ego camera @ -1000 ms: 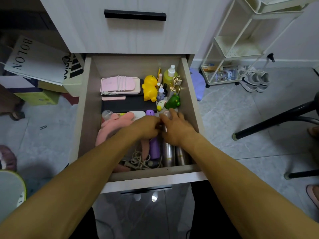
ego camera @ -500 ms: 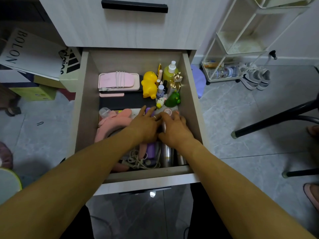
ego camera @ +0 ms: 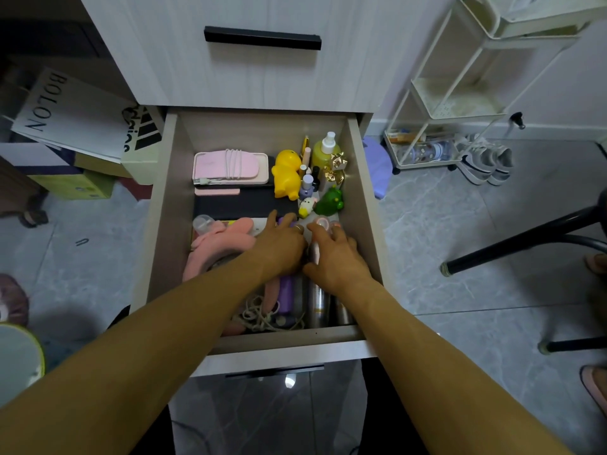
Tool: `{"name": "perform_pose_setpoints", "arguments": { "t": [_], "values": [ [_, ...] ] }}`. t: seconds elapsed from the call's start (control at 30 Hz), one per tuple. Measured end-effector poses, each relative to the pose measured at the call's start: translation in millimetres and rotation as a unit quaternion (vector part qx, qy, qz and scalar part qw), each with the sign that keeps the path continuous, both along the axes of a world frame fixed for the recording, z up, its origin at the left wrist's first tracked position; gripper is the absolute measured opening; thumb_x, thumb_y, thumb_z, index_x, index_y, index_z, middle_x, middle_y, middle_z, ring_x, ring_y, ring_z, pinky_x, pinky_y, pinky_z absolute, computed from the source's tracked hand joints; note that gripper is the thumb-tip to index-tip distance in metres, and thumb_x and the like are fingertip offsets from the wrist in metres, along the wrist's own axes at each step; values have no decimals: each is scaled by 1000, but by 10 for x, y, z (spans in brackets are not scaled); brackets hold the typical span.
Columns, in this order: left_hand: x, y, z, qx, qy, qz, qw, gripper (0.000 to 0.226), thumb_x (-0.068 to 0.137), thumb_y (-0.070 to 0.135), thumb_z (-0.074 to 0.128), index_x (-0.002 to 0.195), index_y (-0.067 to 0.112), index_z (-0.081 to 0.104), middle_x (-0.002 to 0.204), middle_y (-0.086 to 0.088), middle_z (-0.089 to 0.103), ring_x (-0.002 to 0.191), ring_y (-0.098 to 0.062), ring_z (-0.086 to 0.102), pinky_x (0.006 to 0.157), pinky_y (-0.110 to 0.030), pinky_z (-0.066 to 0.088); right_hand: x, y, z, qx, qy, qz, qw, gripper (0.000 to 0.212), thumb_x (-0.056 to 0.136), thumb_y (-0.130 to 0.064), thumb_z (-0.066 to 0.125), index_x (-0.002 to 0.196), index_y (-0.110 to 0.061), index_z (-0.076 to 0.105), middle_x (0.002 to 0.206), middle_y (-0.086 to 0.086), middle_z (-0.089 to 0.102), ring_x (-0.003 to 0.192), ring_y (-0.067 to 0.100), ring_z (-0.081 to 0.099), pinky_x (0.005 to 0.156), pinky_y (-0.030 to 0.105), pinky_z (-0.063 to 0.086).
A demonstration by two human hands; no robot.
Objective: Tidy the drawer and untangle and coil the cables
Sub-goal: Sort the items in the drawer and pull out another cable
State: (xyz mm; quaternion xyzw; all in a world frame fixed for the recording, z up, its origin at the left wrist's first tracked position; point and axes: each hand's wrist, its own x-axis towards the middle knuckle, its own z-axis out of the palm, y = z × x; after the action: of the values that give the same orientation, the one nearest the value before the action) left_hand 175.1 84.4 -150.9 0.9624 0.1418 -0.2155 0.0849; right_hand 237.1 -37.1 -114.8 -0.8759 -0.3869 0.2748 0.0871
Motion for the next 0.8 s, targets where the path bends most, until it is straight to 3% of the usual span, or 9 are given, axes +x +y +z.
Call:
{"name": "perform_pose_setpoints", "arguments": {
  "t": [0.07, 0.17, 0.33, 0.47, 0.63, 0.8],
  "values": [
    [-109, 2, 53, -7, -24, -3, 1000, 31, 93, 35, 52, 118, 22, 67, 144, -5, 43, 148, -31, 6, 118, -59, 1, -8, 15, -6, -1, -4, 0, 1000, 76, 86, -33, 64, 148, -36, 20, 160, 11, 7, 137, 39, 22, 105, 48, 38],
    [-307, -27, 176, -3, -94, 8, 996, 31, 94, 35, 50, 112, 18, 69, 140, -5, 48, 149, -31, 6, 118, -52, 13, -16, 19, -8, -10, -13, 5, 1000, 75, 88, -37, 63, 149, -35, 19, 160, 13, 7, 137, 39, 22, 105, 50, 37],
    [-676, 114, 368, -48, -223, 82, 970, 24, 91, 30, 58, 96, 11, 72, 124, -6, 58, 142, -31, 23, 110, -46, 32, -19, 19, -7, -50, -46, 37, 997, 74, 92, -36, 57, 152, -36, 14, 160, 13, 3, 139, 38, 18, 108, 48, 32],
    [-912, 256, 389, -70, -278, 153, 946, 22, 90, 25, 60, 97, 7, 71, 115, -9, 64, 137, -34, 32, 109, -45, 34, -36, 24, -33, -104, -80, 97, 987, 71, 93, -37, 53, 152, -34, 13, 161, 9, 2, 144, 39, 5, 113, 49, 21],
    [-886, 177, 335, -71, -259, 140, 953, 23, 90, 24, 59, 103, 11, 72, 114, -8, 66, 134, -34, 38, 111, -42, 33, -45, 17, -53, -136, -92, 119, 979, 71, 95, -38, 49, 154, -29, 10, 161, 10, 0, 144, 42, 1, 115, 49, 16],
    [-863, 78, 308, -83, -215, 118, 966, 28, 89, 30, 55, 104, 15, 73, 103, -7, 66, 106, -26, 53, 91, -36, 41, -33, 17, -41, -132, -134, 168, 968, 87, 90, -41, 57, 155, -19, 4, 161, 13, -5, 147, 39, -8, 116, 50, 14]
  ]
}}
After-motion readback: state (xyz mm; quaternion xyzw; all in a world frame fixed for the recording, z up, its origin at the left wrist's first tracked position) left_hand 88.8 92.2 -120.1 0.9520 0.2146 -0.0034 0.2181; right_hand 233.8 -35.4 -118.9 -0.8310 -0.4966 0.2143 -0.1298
